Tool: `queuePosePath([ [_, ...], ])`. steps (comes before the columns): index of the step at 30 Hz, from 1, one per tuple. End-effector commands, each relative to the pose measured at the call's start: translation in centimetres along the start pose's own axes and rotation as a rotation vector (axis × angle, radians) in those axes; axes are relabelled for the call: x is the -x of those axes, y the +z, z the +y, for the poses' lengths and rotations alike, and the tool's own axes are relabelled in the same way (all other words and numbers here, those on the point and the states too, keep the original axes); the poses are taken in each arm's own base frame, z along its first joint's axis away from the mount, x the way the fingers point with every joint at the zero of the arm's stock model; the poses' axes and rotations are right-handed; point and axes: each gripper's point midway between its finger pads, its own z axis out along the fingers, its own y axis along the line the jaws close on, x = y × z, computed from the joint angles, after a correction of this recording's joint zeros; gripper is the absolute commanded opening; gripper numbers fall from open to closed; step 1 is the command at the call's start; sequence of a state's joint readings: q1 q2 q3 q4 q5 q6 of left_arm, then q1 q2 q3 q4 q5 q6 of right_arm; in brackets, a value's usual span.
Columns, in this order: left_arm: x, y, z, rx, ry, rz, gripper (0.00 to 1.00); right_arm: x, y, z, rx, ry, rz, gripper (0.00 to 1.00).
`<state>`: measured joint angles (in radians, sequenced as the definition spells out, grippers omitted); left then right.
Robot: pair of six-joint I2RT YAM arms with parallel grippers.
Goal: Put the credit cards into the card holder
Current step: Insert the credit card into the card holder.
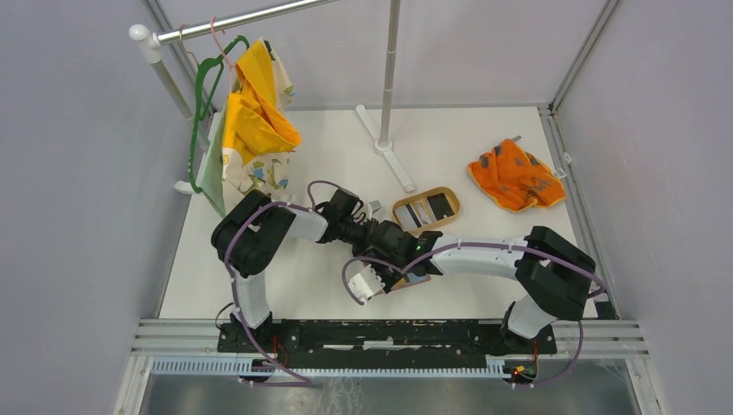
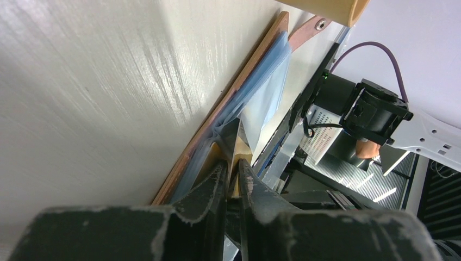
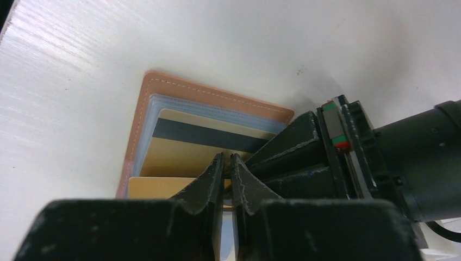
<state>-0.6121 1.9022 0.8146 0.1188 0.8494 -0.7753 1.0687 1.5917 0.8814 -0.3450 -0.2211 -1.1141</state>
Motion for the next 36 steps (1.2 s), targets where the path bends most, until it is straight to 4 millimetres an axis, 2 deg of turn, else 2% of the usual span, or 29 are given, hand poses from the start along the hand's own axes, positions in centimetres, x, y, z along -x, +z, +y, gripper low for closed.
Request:
queuePosePath([
  [1, 0.0, 0.4, 2.6, 0.092, 0.02, -0.012, 0.22, -0.5, 0.1, -0.6, -0.027, 0.0, 0.057, 0.14],
  [10, -0.1, 0.4, 2.7, 0.095, 0.02, -0.007, 0.26, -2.3, -0.6, 0.3, -0.043, 0.006, 0.135, 0.14],
  [14, -0.2, 0.3, 2.7, 0.098, 0.018, -0.007, 0.31, -3.0, -1.0, 0.7, -0.05, 0.021, 0.151, 0.14],
  [27, 0.0, 0.1, 2.6, 0.11, 0.023, -0.021, 0.38, -6.6, -2.8, 1.3, -0.095, 0.11, 0.208, 0.14],
  [30, 0.2, 0.1, 2.5, 0.11, 0.028, -0.029, 0.38, -5.8, -3.3, 1.0, -0.099, 0.127, 0.156, 0.16],
  [34, 1.0, -0.9, 0.4, 0.084, 0.079, -0.077, 0.41, -2.0, -4.8, 0.6, -0.048, 0.154, -0.081, 0.23],
  [36, 1.4, -1.8, -1.1, 0.067, 0.122, -0.113, 0.42, -0.8, -5.9, 0.8, -0.026, 0.168, -0.183, 0.26],
])
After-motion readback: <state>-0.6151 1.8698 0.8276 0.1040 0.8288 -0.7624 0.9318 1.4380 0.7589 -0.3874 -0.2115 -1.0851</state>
